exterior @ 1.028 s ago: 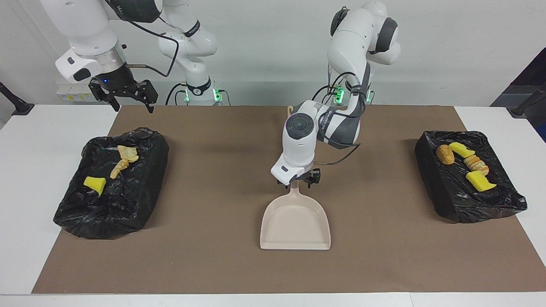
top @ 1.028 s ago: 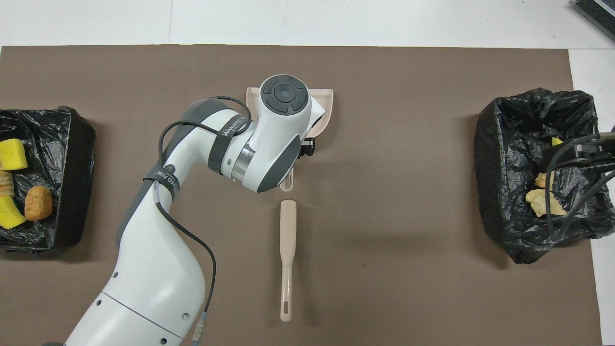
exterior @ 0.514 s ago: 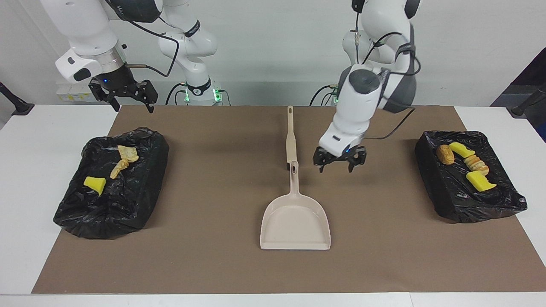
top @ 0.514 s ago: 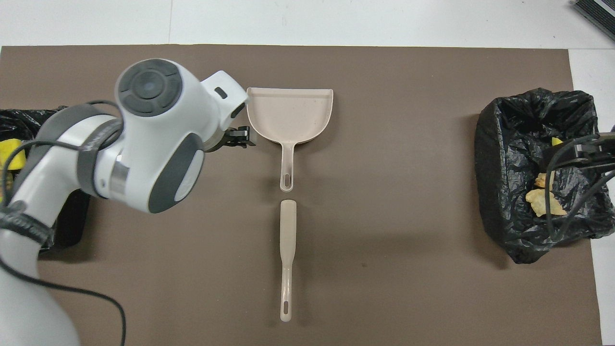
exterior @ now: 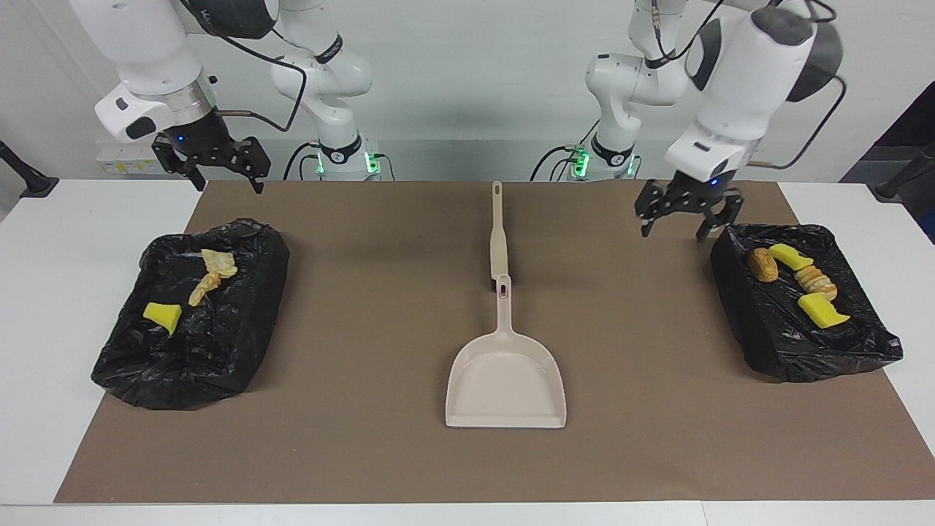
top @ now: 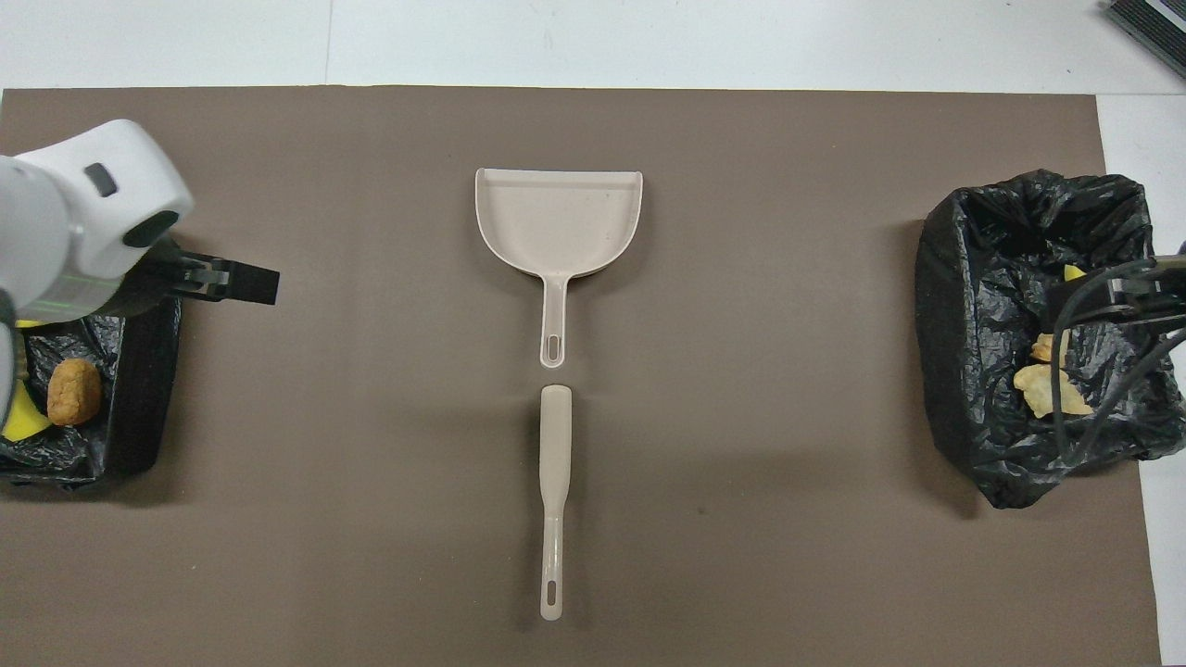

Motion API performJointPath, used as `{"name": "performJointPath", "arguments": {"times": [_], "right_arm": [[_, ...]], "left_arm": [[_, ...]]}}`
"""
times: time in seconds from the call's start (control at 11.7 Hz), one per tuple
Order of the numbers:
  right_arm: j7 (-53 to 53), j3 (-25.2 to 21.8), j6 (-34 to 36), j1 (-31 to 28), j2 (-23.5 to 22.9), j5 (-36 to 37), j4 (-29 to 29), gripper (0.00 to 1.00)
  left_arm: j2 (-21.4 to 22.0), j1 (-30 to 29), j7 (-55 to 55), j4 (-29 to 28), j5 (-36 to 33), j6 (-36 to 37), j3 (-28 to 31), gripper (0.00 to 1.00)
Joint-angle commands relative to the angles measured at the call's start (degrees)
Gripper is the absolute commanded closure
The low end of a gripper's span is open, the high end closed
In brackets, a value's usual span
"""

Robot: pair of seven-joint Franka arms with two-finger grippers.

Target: Sweep and dump trash in bin

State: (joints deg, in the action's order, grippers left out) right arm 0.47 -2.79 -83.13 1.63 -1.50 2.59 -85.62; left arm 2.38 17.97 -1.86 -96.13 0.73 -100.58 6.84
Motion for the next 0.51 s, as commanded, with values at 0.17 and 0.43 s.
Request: {"name": "performJointPath", "arguments": {"times": [0.17, 0.43], "right_arm": [[-1.0, -0.1, -0.2, -0.2, 1.2, -1.2, -1.2, 0.00], [-1.0, -0.1, -0.2, -0.2, 1.2, -1.2, -1.2, 0.00]], "left_arm": [[-0.7, -4.8, -6.5, 11.5, -0.2, 16.1, -0.1, 0.00], [-1.1, -5.8, -6.8, 14.9, -0.1, 18.7, 0.6, 0.00]]}}
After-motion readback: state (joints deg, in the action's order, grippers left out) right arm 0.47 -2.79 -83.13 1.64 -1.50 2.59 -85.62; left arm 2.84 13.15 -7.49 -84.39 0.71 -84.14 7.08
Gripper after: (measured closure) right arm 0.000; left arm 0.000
